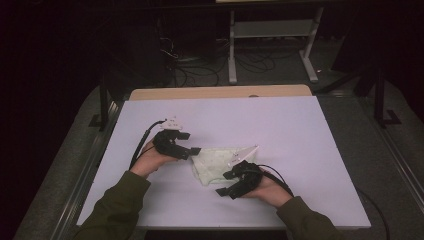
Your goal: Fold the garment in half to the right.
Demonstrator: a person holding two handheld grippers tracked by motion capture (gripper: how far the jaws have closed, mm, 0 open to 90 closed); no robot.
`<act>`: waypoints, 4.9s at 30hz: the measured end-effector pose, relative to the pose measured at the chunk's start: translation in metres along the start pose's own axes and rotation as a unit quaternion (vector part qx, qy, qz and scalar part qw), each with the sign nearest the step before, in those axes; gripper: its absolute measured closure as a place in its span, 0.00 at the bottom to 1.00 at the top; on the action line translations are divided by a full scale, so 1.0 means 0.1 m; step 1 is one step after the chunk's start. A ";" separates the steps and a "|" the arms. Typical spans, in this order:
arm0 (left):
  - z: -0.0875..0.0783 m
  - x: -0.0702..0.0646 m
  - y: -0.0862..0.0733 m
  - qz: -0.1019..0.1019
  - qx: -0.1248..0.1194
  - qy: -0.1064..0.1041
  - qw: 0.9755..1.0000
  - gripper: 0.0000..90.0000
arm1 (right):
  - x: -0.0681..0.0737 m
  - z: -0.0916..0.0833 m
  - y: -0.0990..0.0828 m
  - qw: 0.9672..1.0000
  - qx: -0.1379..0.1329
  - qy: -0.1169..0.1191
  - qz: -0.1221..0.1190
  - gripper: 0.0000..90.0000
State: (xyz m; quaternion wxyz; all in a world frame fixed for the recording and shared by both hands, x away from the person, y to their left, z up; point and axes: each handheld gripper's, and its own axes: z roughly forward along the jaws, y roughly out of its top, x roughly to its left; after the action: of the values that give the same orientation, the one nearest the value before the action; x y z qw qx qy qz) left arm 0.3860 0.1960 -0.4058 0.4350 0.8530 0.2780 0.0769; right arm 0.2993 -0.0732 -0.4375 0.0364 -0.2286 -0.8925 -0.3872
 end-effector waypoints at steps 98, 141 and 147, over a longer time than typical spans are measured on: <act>0.37 0.03 -0.26 0.005 0.081 -0.013 0.997 0.90 | 0.05 0.60 0.52 0.998 0.024 -0.059 -0.020 0.74; 0.34 0.08 -0.26 -0.029 0.070 -0.024 0.997 0.92 | 0.12 0.60 0.48 0.993 0.016 -0.098 -0.057 0.95; 0.30 0.07 -0.22 -0.039 0.056 -0.030 0.997 0.92 | 0.11 0.53 0.49 0.995 0.001 -0.090 -0.048 0.95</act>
State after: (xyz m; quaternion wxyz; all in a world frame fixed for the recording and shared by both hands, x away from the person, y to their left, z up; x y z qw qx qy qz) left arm 0.3943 0.1894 -0.4422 0.3978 0.8662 0.3018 0.0185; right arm 0.3163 -0.0026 -0.4387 -0.0622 -0.2194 -0.9024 -0.3656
